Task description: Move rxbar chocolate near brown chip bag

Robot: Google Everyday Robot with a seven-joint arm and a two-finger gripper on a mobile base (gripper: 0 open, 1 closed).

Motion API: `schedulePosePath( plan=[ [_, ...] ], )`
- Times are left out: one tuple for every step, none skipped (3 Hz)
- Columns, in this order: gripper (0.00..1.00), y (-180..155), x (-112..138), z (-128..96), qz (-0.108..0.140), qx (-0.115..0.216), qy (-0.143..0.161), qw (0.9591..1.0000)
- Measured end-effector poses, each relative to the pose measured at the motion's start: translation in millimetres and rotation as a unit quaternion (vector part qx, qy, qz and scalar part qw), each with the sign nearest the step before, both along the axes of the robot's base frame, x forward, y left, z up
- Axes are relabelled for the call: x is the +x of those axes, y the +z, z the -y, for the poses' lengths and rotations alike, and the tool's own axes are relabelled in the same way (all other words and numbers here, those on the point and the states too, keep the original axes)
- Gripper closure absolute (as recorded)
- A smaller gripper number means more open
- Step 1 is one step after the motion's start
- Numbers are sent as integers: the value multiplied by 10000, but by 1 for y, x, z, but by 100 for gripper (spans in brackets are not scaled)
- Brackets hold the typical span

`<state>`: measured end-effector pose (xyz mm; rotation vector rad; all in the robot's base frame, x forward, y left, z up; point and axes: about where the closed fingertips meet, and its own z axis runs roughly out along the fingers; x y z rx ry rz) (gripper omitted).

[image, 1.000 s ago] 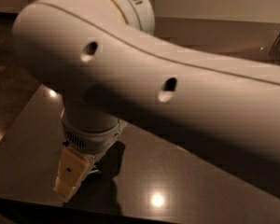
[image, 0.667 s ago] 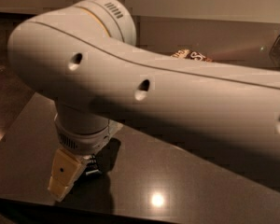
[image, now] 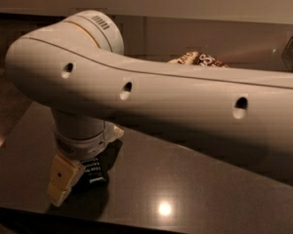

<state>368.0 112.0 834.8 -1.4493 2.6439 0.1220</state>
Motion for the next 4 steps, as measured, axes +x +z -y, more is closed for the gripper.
schedulePosePath(
  plan=[
    [17, -4, 2, -3, -80, 39, 3, 10000],
    [41, -5, 0, -5, -128, 59, 20, 9999],
    [64, -2, -2, -2, -130, 77, 23, 9999],
    [87, 6, 5, 13, -96, 82, -35, 9999]
  ],
)
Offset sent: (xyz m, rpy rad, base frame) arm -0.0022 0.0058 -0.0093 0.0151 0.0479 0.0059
